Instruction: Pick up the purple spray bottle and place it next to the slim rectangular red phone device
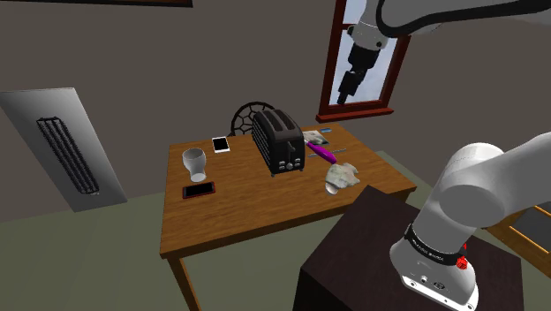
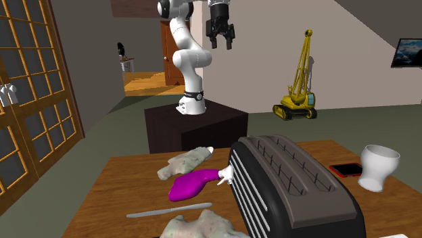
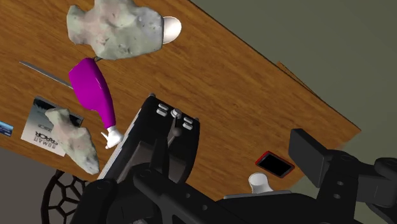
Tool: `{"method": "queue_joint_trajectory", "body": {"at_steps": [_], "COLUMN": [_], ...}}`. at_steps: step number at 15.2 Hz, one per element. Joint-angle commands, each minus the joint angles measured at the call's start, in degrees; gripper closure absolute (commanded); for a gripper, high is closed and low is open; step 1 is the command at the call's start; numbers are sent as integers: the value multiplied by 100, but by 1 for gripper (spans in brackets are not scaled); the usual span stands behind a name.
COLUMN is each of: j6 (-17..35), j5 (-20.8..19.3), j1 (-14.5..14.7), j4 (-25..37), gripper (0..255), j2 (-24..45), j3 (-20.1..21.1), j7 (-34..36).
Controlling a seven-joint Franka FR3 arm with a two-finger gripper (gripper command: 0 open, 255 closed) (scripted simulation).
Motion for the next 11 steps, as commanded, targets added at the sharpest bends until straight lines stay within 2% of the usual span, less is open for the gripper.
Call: {"method": "queue_joint_trajectory", "body": {"at_steps": [1,7,11], "j6": [479,1847,2759], "j5": [-64,-141,18], "j1": [-19,-6,139], "j4": [-219,-586,-627], "gripper": [0,0,0], "j2": [164,929,1659], "j3": [-199,-879,-1399], "j7": [-191,-857,-1420]}}
